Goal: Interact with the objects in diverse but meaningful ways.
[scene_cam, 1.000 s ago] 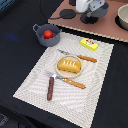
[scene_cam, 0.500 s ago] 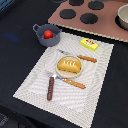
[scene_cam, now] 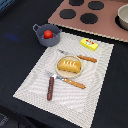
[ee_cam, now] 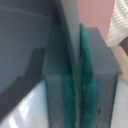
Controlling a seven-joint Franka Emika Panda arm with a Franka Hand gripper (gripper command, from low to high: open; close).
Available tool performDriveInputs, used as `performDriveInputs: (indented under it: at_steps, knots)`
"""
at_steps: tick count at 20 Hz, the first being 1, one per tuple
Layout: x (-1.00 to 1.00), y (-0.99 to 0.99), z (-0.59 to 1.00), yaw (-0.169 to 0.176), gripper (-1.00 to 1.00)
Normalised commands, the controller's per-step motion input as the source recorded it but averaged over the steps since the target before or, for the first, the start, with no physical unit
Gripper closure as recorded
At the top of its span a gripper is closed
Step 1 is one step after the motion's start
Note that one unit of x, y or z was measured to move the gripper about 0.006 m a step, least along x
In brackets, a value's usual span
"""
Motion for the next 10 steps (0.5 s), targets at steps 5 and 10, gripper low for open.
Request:
performDriveInputs:
  at_steps: [5, 10]
  knots:
    - [-0.98, -0.31, -0.73, 0.041, 1.0]
    - [-0.52, -0.84, -0.74, 0.0, 1.0]
